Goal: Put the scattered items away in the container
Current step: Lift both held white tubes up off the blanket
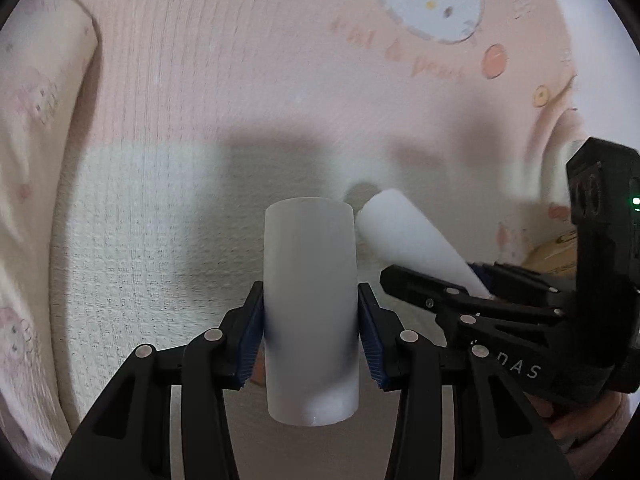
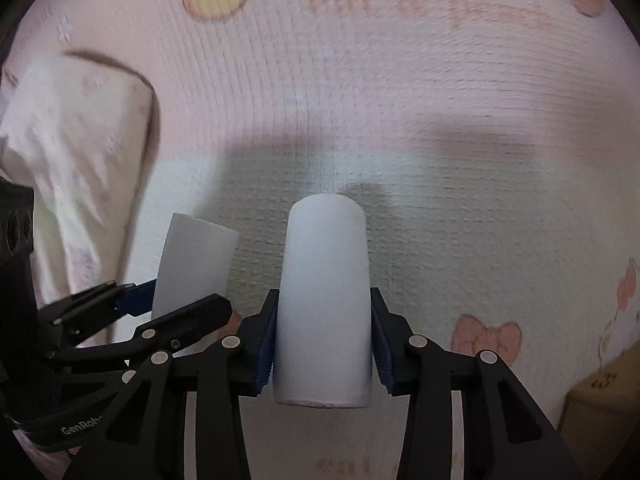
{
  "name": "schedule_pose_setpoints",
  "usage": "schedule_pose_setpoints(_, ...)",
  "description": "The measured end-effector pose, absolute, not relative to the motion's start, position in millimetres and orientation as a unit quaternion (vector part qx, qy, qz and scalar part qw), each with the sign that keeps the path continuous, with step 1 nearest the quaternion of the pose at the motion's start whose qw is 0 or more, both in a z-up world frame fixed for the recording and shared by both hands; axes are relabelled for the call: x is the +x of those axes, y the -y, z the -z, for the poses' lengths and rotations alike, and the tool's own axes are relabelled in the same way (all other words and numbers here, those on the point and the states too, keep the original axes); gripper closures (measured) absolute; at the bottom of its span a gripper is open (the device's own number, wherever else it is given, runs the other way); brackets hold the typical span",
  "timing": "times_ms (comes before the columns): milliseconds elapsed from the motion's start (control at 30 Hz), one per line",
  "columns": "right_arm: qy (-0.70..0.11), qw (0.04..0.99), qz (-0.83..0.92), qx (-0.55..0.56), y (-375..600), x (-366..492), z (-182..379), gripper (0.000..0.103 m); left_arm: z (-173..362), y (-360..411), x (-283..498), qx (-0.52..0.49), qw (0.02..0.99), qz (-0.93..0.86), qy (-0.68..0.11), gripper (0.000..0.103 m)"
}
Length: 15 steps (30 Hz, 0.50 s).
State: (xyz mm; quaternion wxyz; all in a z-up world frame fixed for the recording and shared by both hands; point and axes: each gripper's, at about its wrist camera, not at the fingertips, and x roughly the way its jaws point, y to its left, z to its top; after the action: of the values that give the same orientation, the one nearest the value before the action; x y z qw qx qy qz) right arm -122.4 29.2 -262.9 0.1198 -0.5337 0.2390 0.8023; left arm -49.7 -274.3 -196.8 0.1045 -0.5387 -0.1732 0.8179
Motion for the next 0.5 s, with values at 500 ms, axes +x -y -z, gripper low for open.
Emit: schedule_pose_setpoints(500,-0.278,0.097,-0.859,-0.419,6.4,-65.7,198.5,0.064,121.8,261.5,11.4,-0.441,0.131,-0.858,0.227,0.055)
